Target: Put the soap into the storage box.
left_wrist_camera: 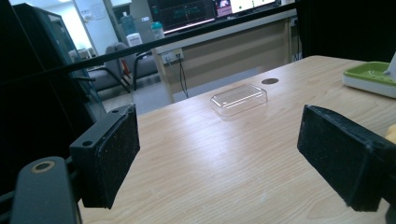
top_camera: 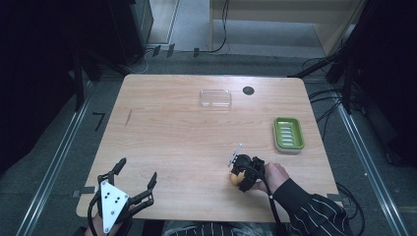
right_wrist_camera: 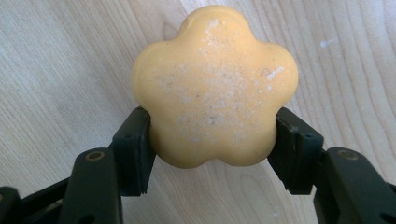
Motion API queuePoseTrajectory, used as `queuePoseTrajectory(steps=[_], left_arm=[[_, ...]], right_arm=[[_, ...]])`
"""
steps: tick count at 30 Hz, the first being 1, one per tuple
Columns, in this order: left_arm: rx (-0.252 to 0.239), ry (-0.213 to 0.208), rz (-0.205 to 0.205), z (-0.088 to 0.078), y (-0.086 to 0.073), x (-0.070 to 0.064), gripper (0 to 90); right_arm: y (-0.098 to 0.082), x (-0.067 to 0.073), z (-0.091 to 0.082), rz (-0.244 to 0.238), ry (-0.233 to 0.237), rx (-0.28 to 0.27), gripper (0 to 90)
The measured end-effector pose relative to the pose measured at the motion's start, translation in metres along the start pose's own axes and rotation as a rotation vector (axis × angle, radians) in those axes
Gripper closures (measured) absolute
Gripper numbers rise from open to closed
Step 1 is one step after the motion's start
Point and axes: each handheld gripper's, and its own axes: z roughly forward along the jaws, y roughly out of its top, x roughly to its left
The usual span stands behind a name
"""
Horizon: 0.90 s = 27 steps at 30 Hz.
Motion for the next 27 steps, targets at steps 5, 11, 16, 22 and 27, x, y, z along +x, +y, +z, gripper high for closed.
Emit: queuePoseTrajectory(steps=[5,11,16,22,27], left_arm=[[0.000,0.002,-0.005,-0.001,0.000,0.000,13.0],[0.000,0.001,-0.002,-0.001,0.000,0.000,13.0],[0.002,0.002,-0.002,0.000,0.000,0.000,13.0],[-0.001,-0.001,-0.005,-0.001,0.000,0.001,13.0],[0.000,0.000,-0.004,0.000,0.000,0.000,13.0]], right_arm=[[-0.003,-0.003,-0.003,0.020,-0.013,-0.007,40.3],[-0.005,-0.008,-0.004,0.027,-0.024,-0.008,40.3],[-0.009,-0.013,-0.006,0.050,-0.033,-0.014,40.3],[-0.012,-0.017,-0.007,0.060,-0.045,-0.010,40.3],[-0.017,-0.024,-0.008,0.082,-0.056,-0.016,40.3]])
